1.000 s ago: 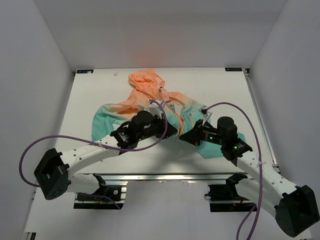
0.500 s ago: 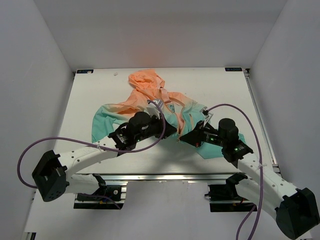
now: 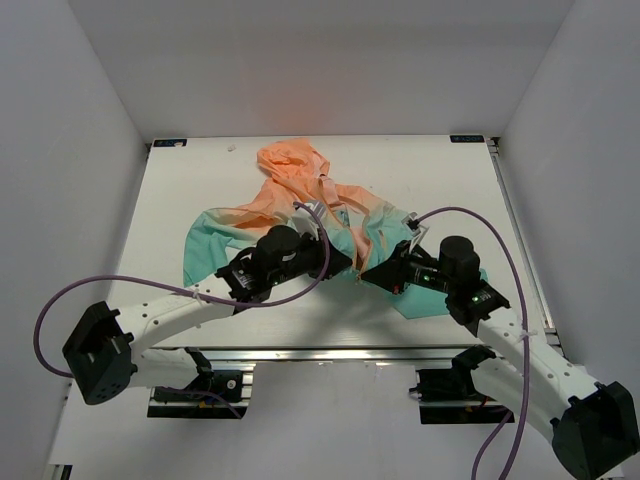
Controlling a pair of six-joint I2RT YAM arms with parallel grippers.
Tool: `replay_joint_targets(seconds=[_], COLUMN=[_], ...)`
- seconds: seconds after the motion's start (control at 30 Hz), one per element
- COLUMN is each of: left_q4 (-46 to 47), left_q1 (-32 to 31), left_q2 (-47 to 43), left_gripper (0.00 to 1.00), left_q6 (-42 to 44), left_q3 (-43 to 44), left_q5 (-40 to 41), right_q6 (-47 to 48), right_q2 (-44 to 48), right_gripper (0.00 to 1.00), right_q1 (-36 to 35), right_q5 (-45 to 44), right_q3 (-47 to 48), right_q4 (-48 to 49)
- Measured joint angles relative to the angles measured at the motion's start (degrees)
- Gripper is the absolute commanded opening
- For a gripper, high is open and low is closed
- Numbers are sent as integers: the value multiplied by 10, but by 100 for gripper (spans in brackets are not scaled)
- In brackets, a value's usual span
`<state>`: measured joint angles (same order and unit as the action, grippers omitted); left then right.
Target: Zip up the jacket
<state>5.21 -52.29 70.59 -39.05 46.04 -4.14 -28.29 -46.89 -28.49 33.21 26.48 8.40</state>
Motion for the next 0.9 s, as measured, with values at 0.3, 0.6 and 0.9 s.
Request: replay_joint_targets(seconds=[0.3, 0.6, 0.9], left_q4=[9, 13, 13], left_q1=[0, 0, 0], left_q2=[-2, -2, -2], left_gripper=[0, 0, 0], left_q6=[0, 0, 0], left_q3=[-7, -7, -7], left_q5=[-12, -14, -14], right_q6=[-3, -14, -19], right_q2=[-10, -18, -18], right_gripper=[0, 0, 0], right_q1=[3, 4, 4], right_q5=[2, 13, 23], right_q3=[1, 1, 1], right_q4=[13, 27, 34])
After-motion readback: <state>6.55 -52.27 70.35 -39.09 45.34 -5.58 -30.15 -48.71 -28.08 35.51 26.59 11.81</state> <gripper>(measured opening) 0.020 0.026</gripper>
